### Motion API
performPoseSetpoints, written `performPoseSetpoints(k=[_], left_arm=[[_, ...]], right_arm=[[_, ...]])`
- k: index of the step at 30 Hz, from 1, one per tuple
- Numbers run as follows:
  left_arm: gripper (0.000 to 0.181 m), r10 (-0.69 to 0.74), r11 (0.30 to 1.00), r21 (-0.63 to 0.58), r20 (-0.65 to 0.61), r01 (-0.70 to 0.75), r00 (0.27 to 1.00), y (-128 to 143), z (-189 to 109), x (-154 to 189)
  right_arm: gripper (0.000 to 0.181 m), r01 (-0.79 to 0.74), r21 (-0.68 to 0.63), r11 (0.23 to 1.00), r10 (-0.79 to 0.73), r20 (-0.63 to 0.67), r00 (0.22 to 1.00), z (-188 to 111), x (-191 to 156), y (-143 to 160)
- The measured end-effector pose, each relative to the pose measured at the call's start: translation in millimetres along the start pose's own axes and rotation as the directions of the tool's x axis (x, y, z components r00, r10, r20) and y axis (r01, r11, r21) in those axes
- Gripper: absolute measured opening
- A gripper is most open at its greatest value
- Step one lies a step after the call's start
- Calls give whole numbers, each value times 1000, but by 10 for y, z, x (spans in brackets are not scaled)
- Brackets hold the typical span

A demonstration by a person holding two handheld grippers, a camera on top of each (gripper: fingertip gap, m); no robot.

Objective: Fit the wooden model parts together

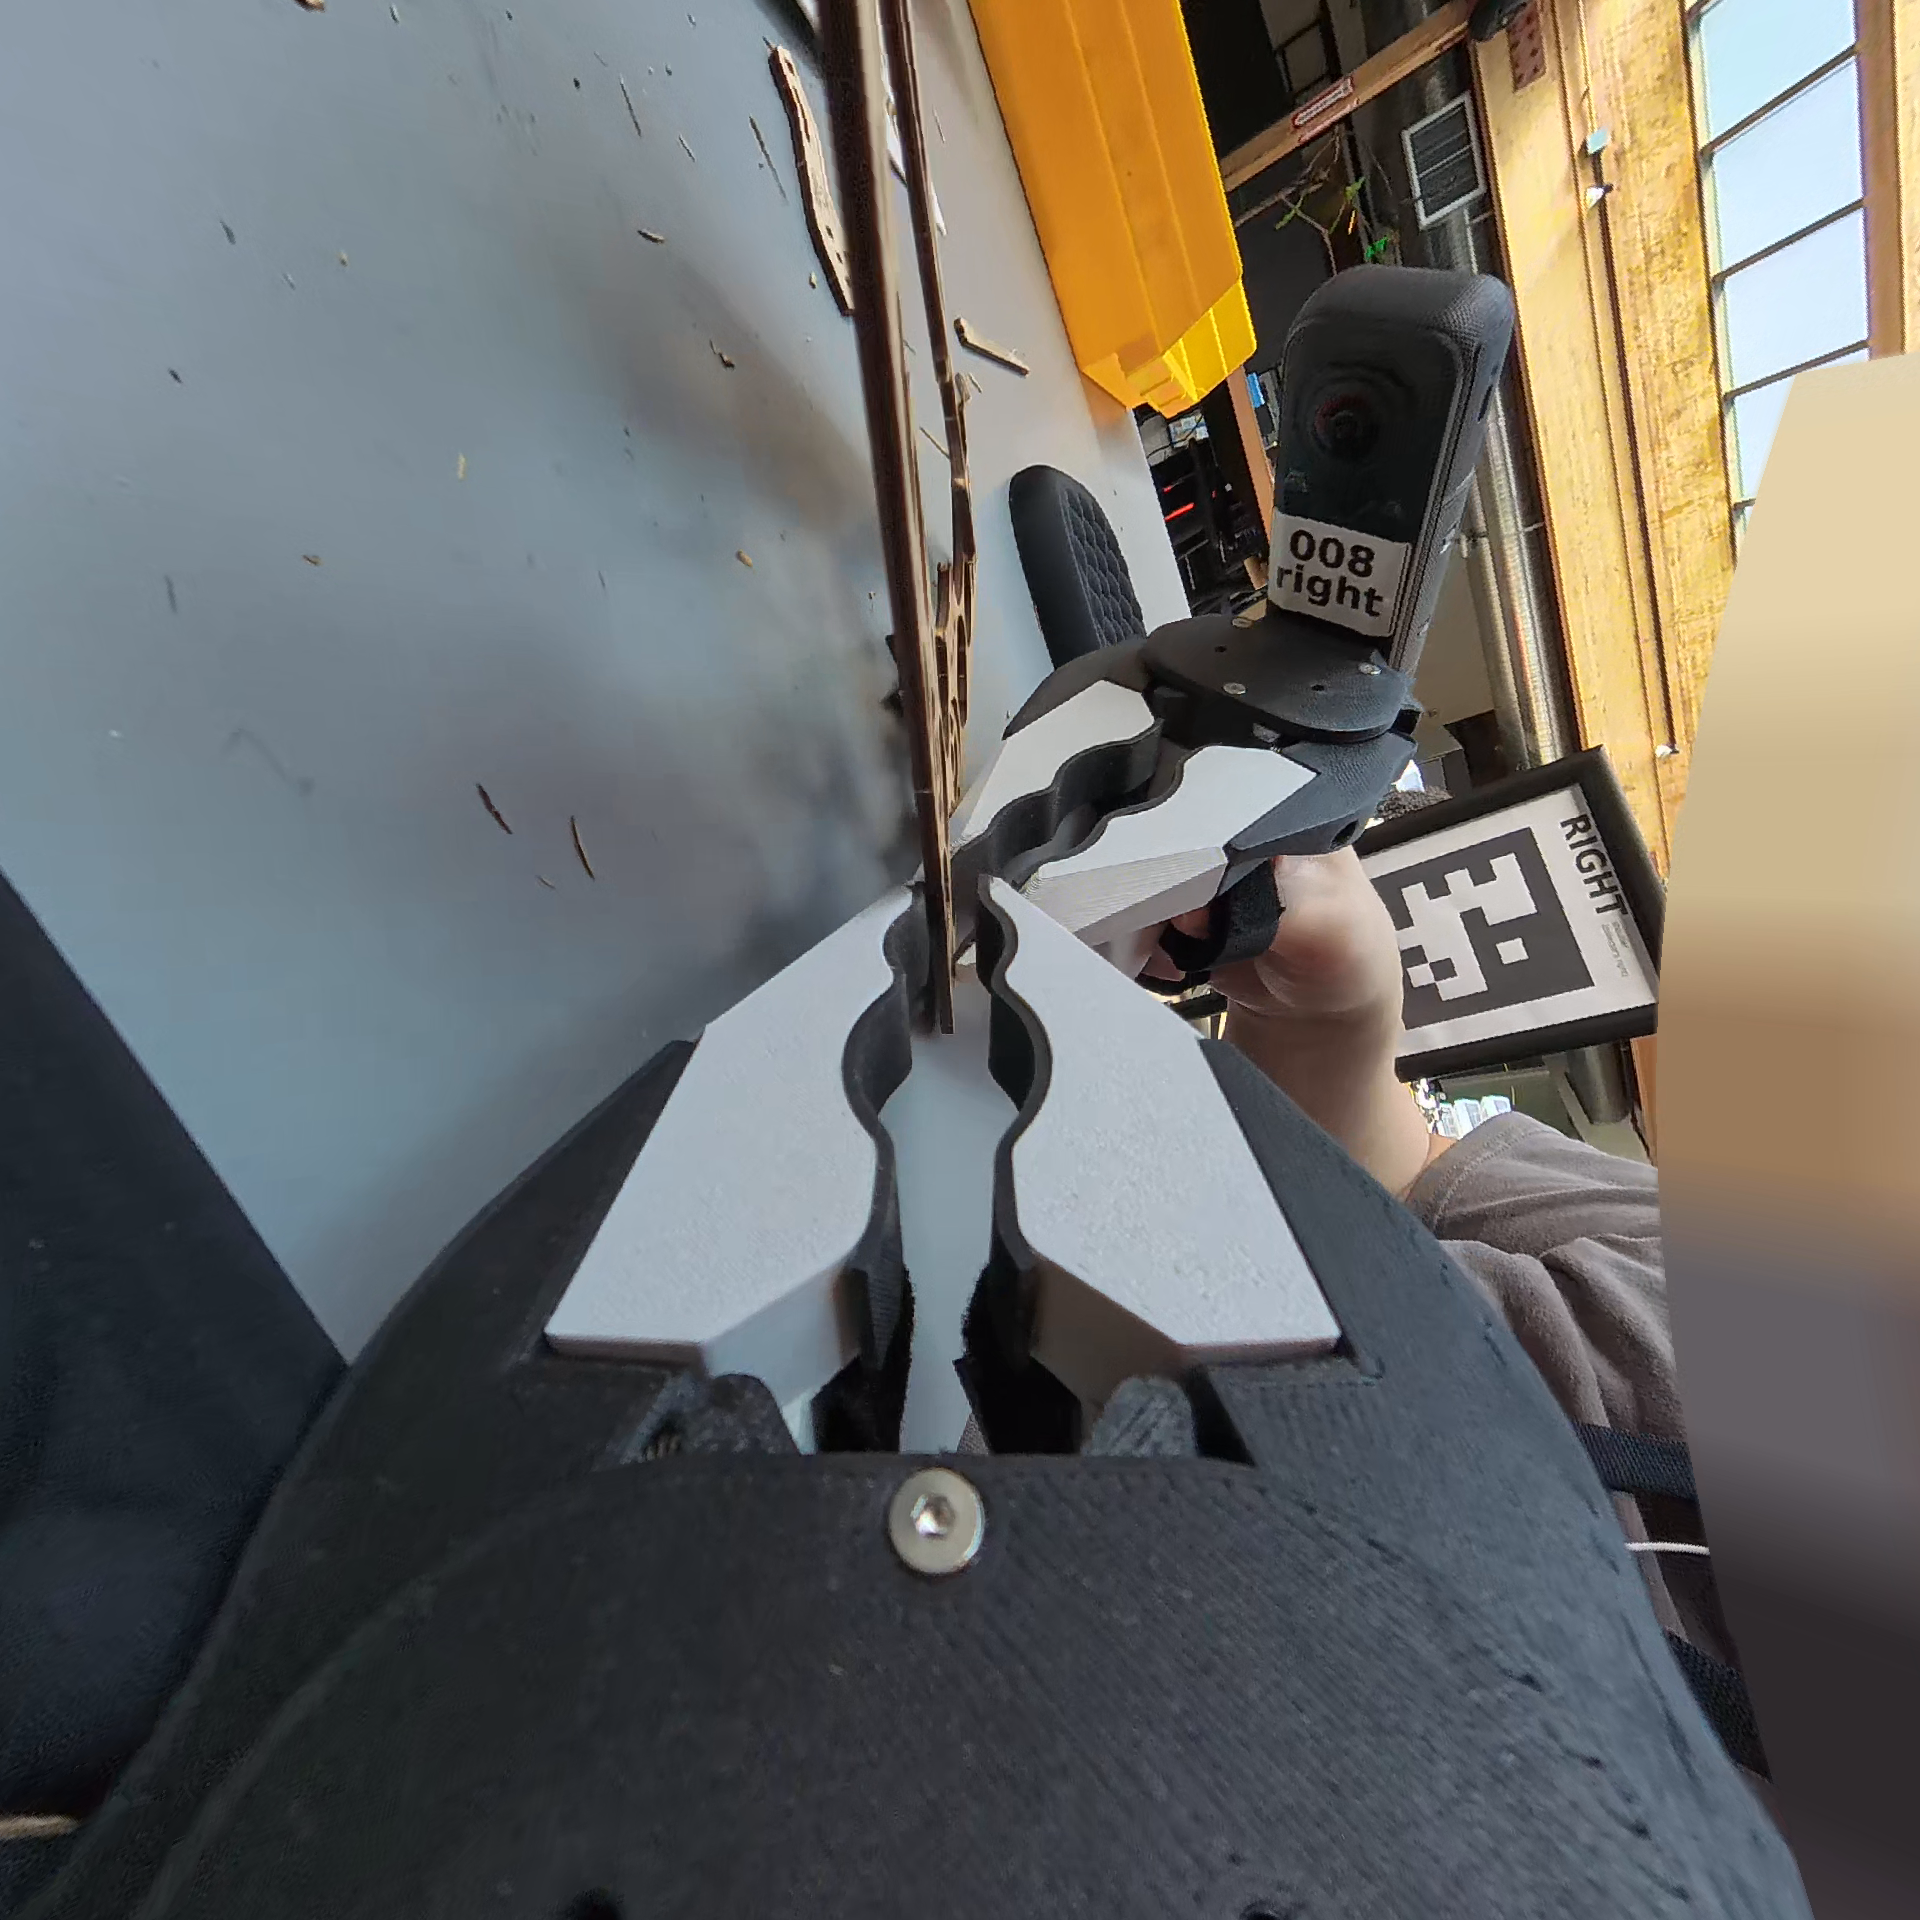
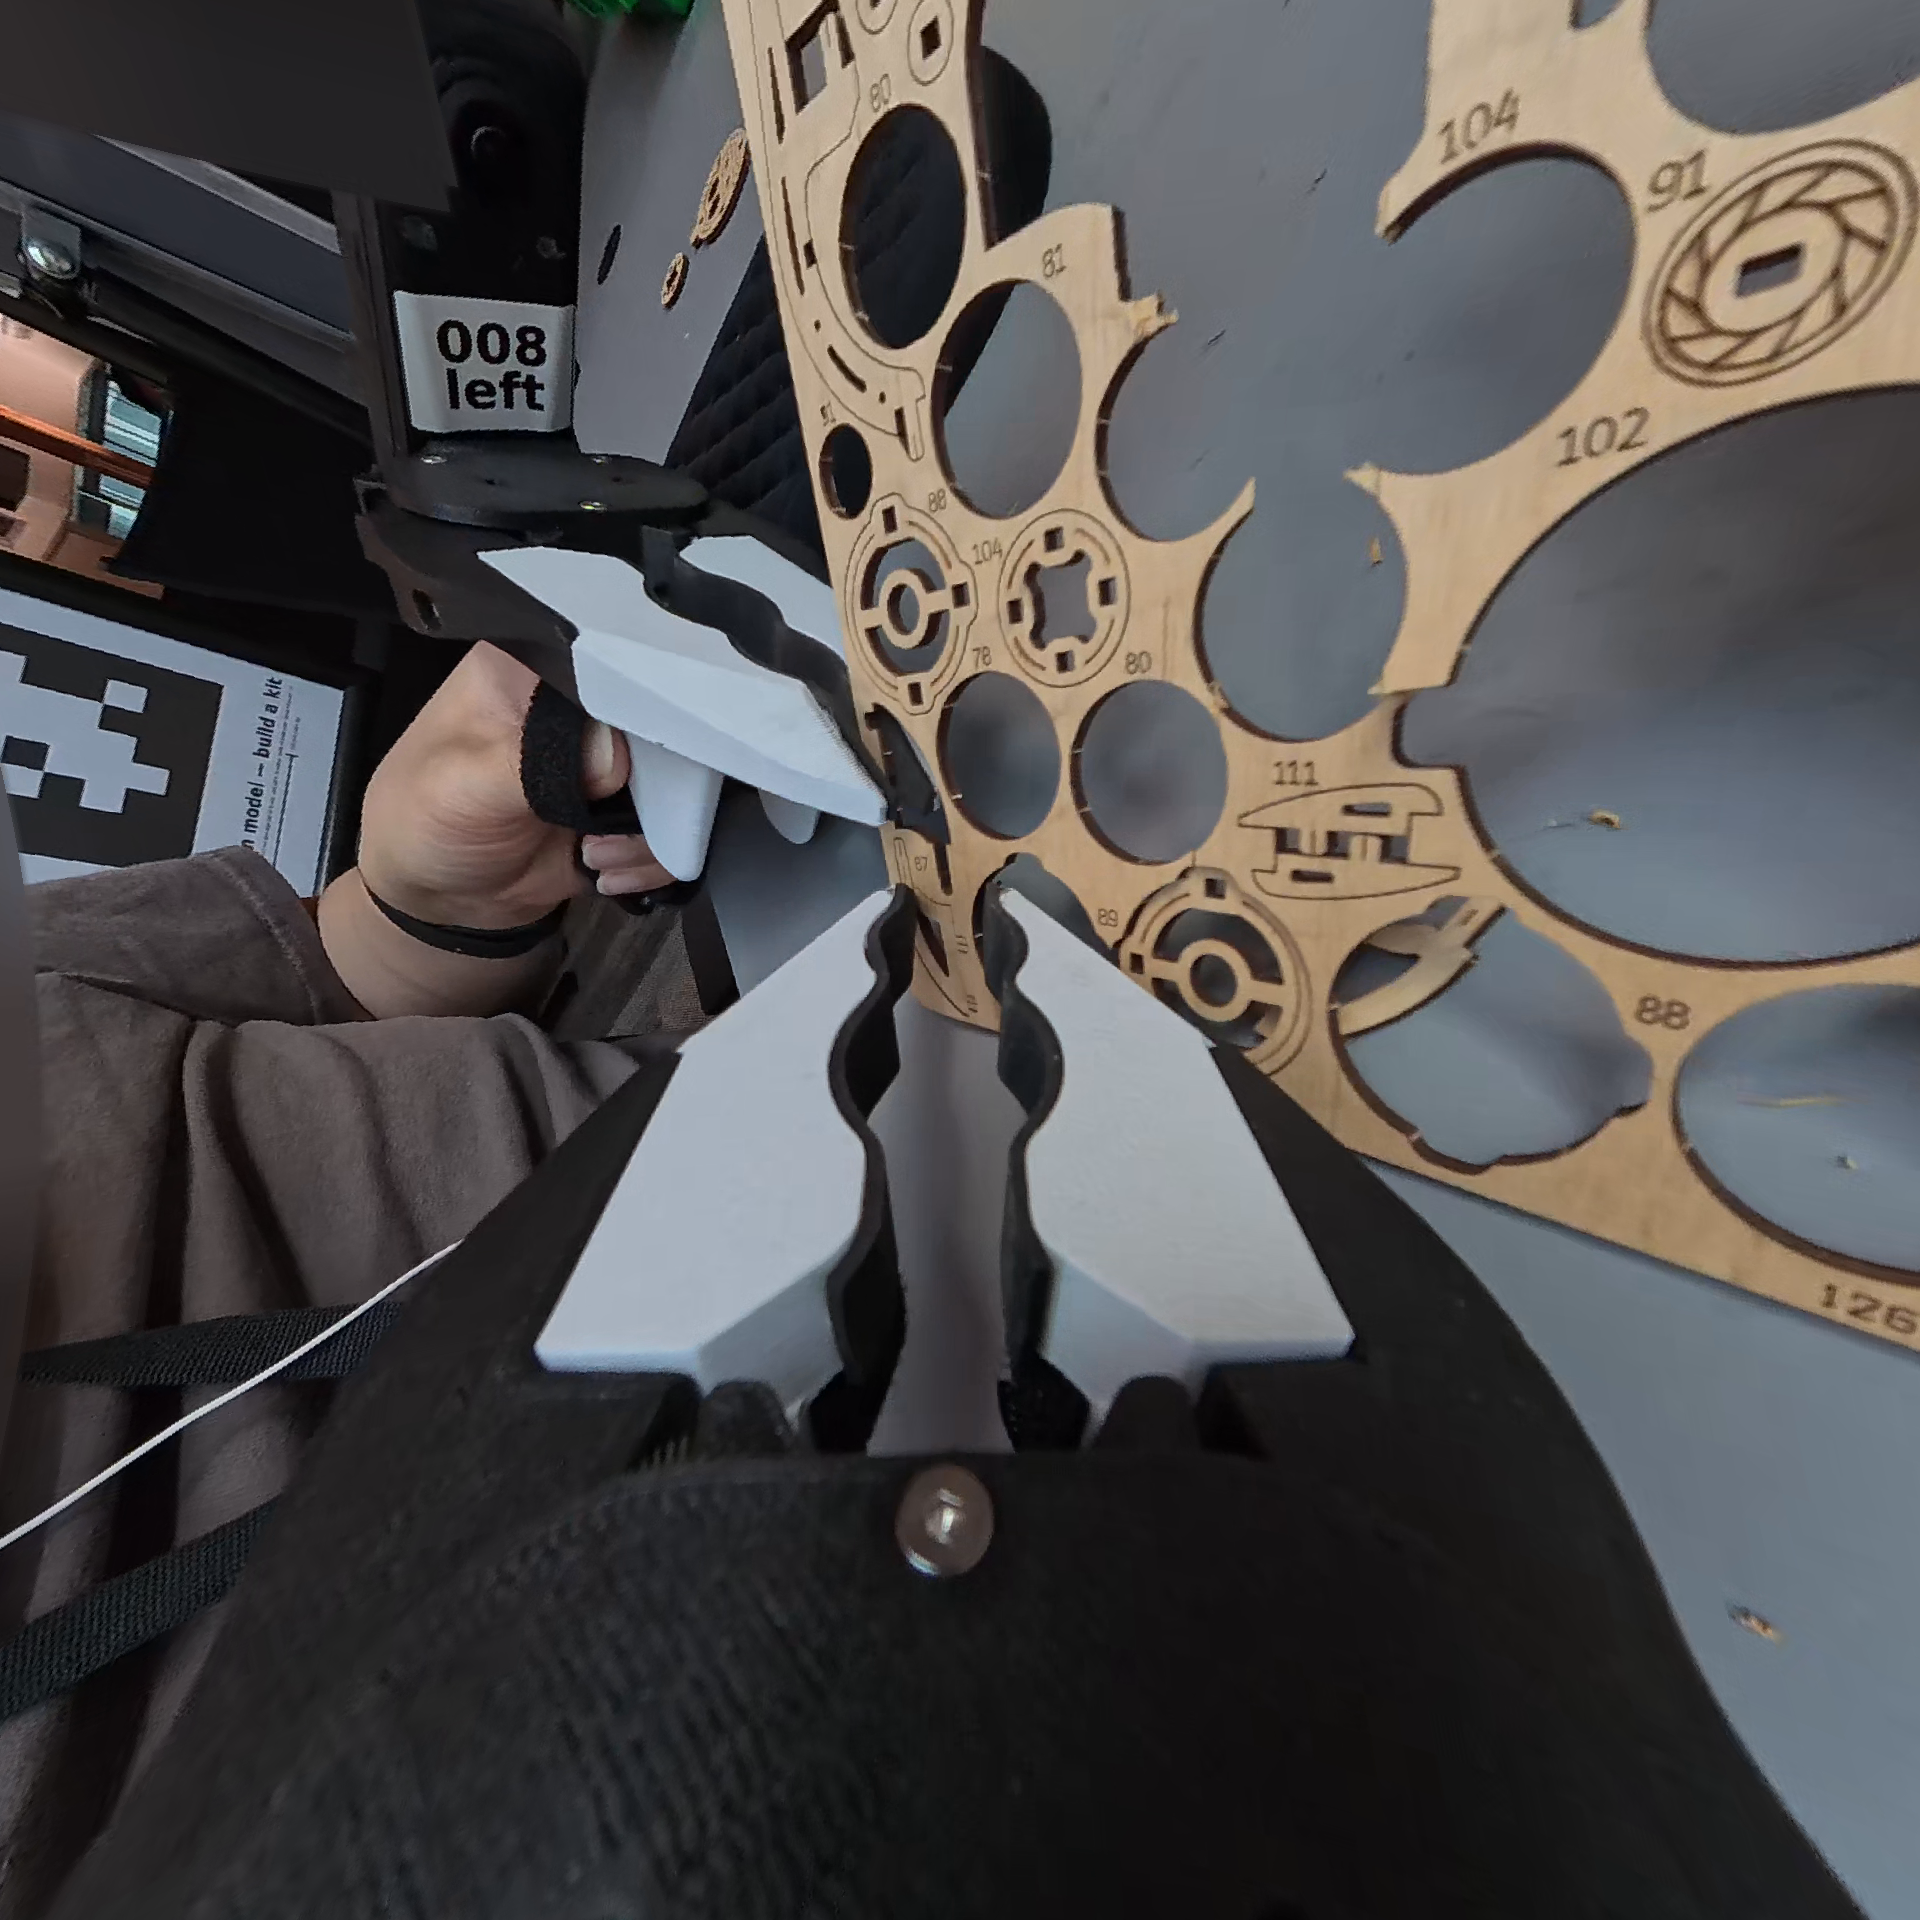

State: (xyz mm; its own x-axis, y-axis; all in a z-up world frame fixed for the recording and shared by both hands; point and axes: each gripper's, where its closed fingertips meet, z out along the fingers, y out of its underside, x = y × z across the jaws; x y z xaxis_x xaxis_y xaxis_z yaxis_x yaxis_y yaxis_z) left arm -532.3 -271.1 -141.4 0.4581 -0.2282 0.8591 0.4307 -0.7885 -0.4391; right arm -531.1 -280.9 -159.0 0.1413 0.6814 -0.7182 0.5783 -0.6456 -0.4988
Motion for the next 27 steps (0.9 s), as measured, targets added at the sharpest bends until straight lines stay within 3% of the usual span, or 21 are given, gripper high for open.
performPoseSetpoints(k=[16,27], left_arm=[[6,-20,1000,9,-57,20,998,-9,-39,63],[1,16,1000,-8,4,-16,1000,33,-22,-3]], right_arm=[[11,-33,25,999,31,84,996,-17,-64,-41],[12,0,14,1000,0,34,999,1,-37,-8]])
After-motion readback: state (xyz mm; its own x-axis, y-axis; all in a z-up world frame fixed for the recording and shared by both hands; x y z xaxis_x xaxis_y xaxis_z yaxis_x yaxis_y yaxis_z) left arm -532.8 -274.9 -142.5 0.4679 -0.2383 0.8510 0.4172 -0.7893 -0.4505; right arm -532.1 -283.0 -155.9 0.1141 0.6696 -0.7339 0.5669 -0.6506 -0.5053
